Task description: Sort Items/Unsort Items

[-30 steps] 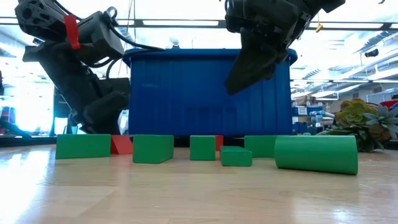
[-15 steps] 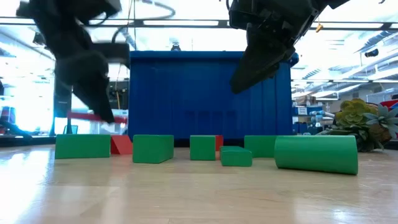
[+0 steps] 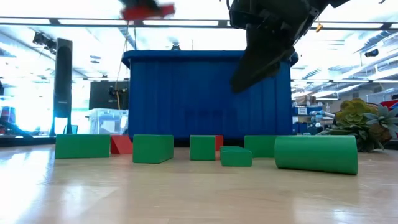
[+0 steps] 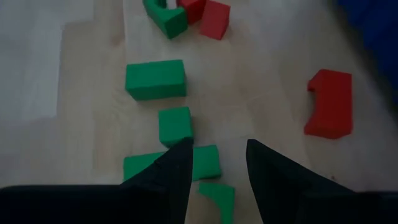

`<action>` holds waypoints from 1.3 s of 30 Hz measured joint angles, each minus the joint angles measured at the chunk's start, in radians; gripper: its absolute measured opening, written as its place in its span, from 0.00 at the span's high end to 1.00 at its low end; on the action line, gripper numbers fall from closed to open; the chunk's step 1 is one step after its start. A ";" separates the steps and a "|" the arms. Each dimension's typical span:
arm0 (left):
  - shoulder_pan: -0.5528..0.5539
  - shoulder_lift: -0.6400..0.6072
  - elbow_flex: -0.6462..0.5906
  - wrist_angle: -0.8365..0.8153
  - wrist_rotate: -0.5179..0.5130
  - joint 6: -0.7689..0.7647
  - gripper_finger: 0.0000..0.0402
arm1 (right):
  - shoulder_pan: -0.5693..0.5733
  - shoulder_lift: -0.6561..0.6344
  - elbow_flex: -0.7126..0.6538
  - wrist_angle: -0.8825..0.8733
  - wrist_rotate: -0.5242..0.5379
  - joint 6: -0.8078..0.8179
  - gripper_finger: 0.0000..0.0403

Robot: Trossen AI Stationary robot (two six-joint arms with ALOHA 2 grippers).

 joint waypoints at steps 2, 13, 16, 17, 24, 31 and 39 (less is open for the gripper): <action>0.023 -0.007 0.049 -0.003 -0.050 0.054 0.65 | 0.000 0.000 0.000 0.001 0.018 0.005 0.63; 0.311 -0.025 0.201 0.113 -0.140 0.341 0.65 | 0.000 0.000 0.000 0.103 0.120 0.028 0.63; 0.418 -0.024 0.201 0.174 -0.109 0.407 0.65 | 0.000 0.000 0.000 0.125 0.120 0.040 0.63; 0.459 -0.023 0.201 0.197 -0.082 0.422 0.65 | 0.000 0.000 0.000 0.127 0.120 0.046 0.63; 0.753 0.009 0.196 0.342 0.167 0.428 0.65 | 0.004 0.000 0.000 0.148 0.154 0.101 0.63; 0.966 0.114 0.196 0.482 0.352 0.399 0.65 | 0.024 0.000 0.000 0.162 0.217 0.152 0.63; 1.096 0.253 0.195 0.574 0.388 0.393 0.65 | 0.031 0.000 0.000 0.162 0.243 0.175 0.63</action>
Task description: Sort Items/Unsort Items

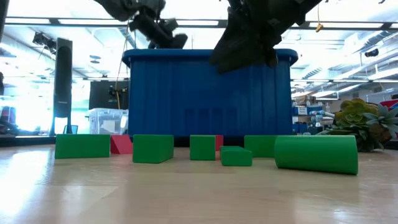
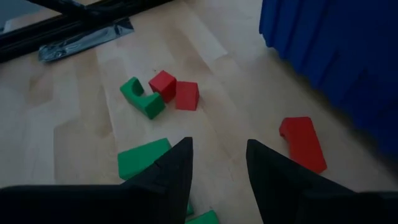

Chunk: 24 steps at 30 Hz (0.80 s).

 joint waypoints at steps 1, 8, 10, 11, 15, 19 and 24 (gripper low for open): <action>0.010 0.015 0.000 0.010 0.000 0.000 0.65 | 0.000 0.000 0.000 0.000 0.000 0.003 0.63; 0.062 0.091 0.000 0.030 0.000 0.000 0.65 | 0.000 0.000 0.000 -0.001 0.004 0.017 0.63; 0.068 0.110 0.000 0.030 -0.001 -0.001 0.65 | 0.000 0.000 0.000 -0.001 0.006 0.017 0.63; 0.068 0.117 0.000 0.028 -0.003 -0.003 0.65 | 0.000 0.000 0.000 -0.001 0.007 0.017 0.63; 0.067 0.124 0.000 0.030 -0.011 -0.003 0.56 | 0.000 0.000 0.000 -0.001 0.007 0.017 0.63; 0.067 0.123 0.000 0.028 -0.012 -0.003 0.53 | 0.000 0.000 0.000 -0.001 0.007 0.017 0.63; 0.067 0.120 0.000 0.029 -0.012 -0.003 0.52 | 0.000 0.000 0.000 -0.002 0.007 0.017 0.63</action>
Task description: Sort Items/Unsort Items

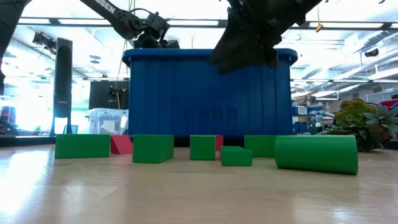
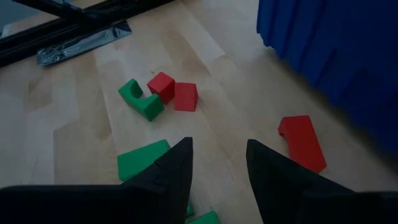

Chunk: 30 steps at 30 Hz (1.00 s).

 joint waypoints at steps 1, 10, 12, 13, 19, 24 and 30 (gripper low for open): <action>-0.001 0.000 0.000 0.000 0.000 0.000 0.52 | 0.000 0.000 0.000 0.000 0.000 0.001 0.63; -0.031 -0.109 0.000 0.000 -0.003 0.008 0.51 | 0.002 0.000 0.000 -0.005 0.000 0.001 0.63; -0.045 -0.152 0.000 -0.001 -0.003 0.008 0.51 | 0.002 0.000 0.000 -0.005 0.000 -0.003 0.63; -0.053 -0.175 0.000 -0.003 -0.003 0.009 0.51 | 0.002 0.000 0.000 -0.004 0.000 -0.004 0.63; -0.135 -0.285 0.000 -0.080 -0.003 0.038 0.51 | 0.003 0.000 0.000 -0.005 0.000 -0.007 0.63; -0.242 -0.348 0.000 -0.201 -0.022 0.063 0.51 | 0.002 0.000 0.000 -0.004 0.000 -0.009 0.63; -0.384 -0.407 -0.007 -0.320 -0.066 0.063 0.51 | 0.003 0.000 0.000 -0.005 0.000 -0.014 0.63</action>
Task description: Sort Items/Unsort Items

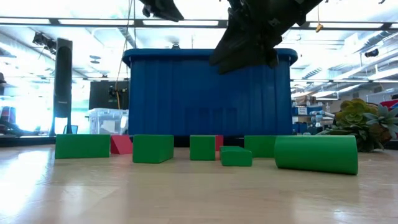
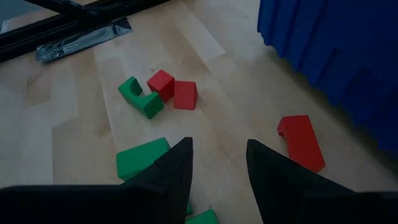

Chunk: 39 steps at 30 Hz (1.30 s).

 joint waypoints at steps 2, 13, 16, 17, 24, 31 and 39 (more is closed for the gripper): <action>-0.054 -0.029 -0.032 -0.003 -0.034 0.000 0.51 | 0.001 0.000 0.000 -0.001 0.000 -0.009 0.63; -0.314 -0.269 -0.310 0.013 -0.177 -0.106 0.51 | 0.001 0.000 0.000 0.000 0.000 -0.047 0.63; -0.397 -0.319 -0.359 -0.009 -0.181 -0.131 0.51 | 0.001 0.000 0.000 0.000 -0.004 -0.064 0.63; -0.428 -0.330 -0.367 -0.020 -0.182 -0.142 0.51 | 0.001 0.000 0.000 0.001 -0.011 -0.067 0.63; -0.609 -0.343 -0.396 -0.160 -0.178 -0.248 0.51 | 0.001 0.000 0.000 0.003 -0.037 -0.068 0.63; -0.697 -0.336 -0.461 -0.202 -0.177 -0.371 0.51 | -0.001 0.000 0.000 0.006 -0.038 -0.067 0.63; -0.699 -0.318 -0.533 -0.172 -0.139 -0.371 0.51 | -0.001 0.000 0.000 0.006 -0.038 -0.067 0.63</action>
